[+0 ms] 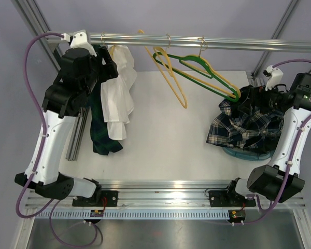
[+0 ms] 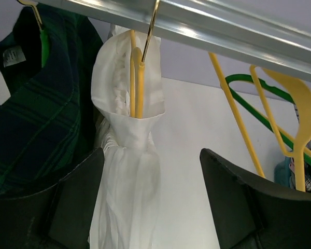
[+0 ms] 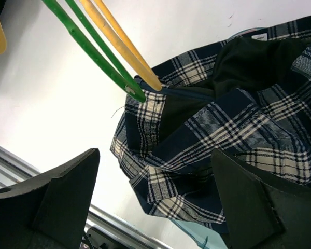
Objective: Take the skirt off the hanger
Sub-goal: Grab a hanger with the skirt on it with the left arm
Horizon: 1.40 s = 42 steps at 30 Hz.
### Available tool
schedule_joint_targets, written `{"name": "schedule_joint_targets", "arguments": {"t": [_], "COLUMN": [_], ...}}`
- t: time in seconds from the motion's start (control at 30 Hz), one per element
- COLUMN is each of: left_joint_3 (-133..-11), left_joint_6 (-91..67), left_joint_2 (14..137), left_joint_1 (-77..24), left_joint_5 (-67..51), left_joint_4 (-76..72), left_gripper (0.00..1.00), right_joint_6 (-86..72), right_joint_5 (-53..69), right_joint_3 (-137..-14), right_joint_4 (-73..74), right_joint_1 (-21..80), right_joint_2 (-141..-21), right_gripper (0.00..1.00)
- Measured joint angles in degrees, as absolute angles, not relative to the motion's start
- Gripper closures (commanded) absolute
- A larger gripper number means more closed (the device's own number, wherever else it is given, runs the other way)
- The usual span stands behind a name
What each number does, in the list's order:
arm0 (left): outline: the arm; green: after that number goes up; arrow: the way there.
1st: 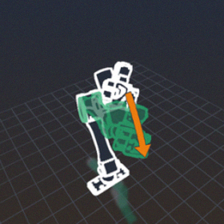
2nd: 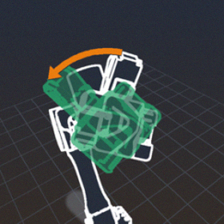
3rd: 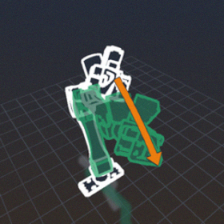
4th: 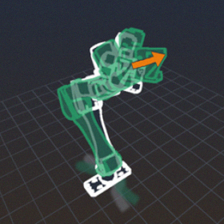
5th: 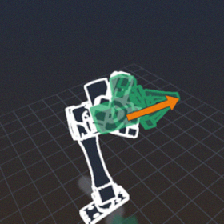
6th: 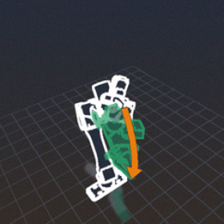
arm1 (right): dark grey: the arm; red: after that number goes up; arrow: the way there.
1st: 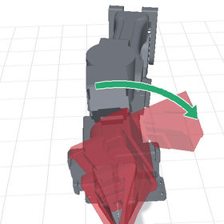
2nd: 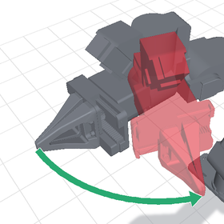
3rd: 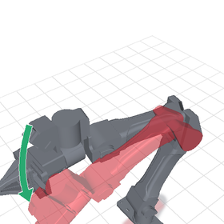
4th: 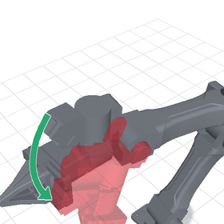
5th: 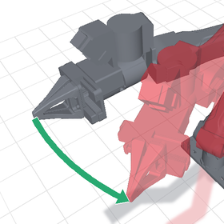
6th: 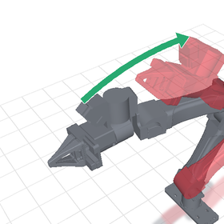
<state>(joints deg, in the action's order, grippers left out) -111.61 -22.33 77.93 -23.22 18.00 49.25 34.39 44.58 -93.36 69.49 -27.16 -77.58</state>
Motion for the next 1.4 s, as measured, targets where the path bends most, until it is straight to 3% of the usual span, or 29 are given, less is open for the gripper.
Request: {"name": "schedule_joint_targets", "arguments": {"t": [0.5, 0.53, 0.63, 0.67, 0.73, 1.4], "left_joint_3": [-103.1, -102.8, -101.4, -100.9, -100.0, -100.0], "left_joint_6": [-13.7, -13.0, -10.9, -10.2, -8.8, -13.3], "left_joint_2": [82.6, 83.5, 86.1, 86.6, 87.3, 85.0], "left_joint_1": [-17.9, -17.7, -17.5, -17.5, -17.4, -17.2], "left_joint_5": [14.2, 13.9, 13.1, 12.8, 12.4, 3.4], "left_joint_4": [34.7, 33.3, 29.4, 28.2, 26.2, 27.6], "left_gripper": [0.50, 0.63, 0.80, 0.93, 1.00, 1.00], "right_joint_6": [34.0, 34.0, 34.0, 34.0, 34.1, 34.5], "right_joint_5": [47.8, 47.8, 48.1, 48.2, 48.2, 48.2], "right_joint_3": [-89.7, -89.6, -89.4, -89.3, -88.9, -86.7], "right_joint_4": [68.6, 68.5, 68.6, 68.6, 68.6, 68.2], "right_joint_1": [-27.2, -27.2, -27.2, -27.2, -27.2, -27.2], "right_joint_2": [-75.8, -75.7, -75.5, -75.4, -75.1, -72.5], "right_gripper": [0.04, 0.04, 0.04, 0.04, 0.04, 0.04]}}
